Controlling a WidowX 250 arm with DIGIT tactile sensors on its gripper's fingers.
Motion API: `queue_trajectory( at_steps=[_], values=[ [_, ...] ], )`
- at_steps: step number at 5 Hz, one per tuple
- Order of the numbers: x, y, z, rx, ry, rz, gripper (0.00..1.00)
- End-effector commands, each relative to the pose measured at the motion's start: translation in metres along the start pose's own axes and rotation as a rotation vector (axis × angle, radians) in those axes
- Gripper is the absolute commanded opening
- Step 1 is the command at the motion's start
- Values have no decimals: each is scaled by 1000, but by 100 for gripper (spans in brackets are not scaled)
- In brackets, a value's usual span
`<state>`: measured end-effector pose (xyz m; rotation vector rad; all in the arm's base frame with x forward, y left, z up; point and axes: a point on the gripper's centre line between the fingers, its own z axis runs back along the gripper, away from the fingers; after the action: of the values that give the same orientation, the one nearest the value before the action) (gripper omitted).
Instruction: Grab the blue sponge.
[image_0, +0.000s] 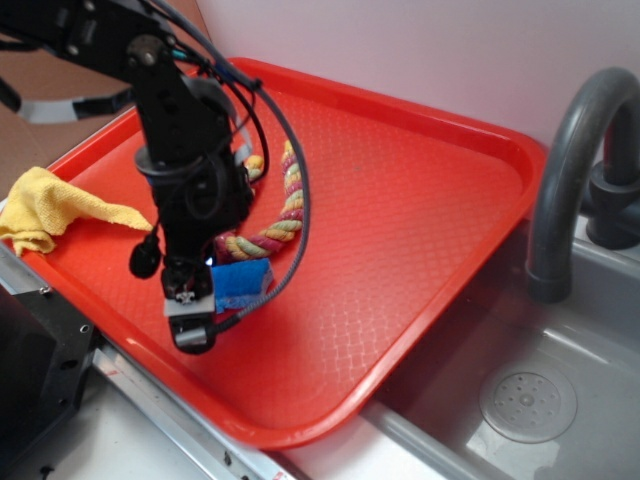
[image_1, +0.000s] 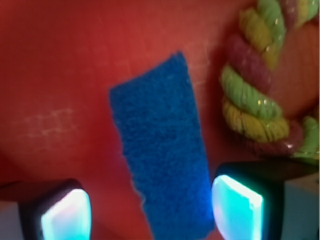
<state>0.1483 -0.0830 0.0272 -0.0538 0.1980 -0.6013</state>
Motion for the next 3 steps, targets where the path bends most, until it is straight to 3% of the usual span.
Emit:
queue_trajectory(
  at_steps=[1, 2, 3],
  values=[
    [3, 0, -16, 20, 47, 6, 100],
    [4, -1, -18, 31, 54, 7, 0],
    [4, -7, -24, 45, 67, -7, 0]
  ],
)
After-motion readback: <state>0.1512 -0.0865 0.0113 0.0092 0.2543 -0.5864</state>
